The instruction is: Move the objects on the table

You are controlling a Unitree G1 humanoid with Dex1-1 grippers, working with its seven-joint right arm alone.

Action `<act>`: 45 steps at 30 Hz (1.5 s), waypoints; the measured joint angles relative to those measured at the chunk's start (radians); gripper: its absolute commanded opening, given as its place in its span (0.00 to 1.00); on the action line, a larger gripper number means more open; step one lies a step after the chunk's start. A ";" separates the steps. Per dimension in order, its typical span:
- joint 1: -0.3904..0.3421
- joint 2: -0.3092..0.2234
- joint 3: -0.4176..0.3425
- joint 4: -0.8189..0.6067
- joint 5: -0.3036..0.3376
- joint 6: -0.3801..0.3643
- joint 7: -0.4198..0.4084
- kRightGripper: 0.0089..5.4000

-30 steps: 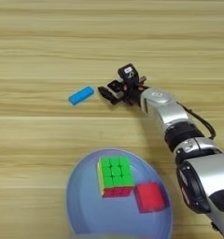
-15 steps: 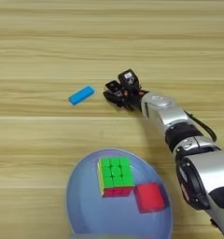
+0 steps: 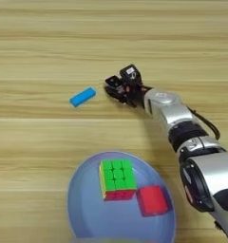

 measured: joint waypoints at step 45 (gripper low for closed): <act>0.537 -0.262 0.241 -1.128 0.239 0.066 0.743 0.46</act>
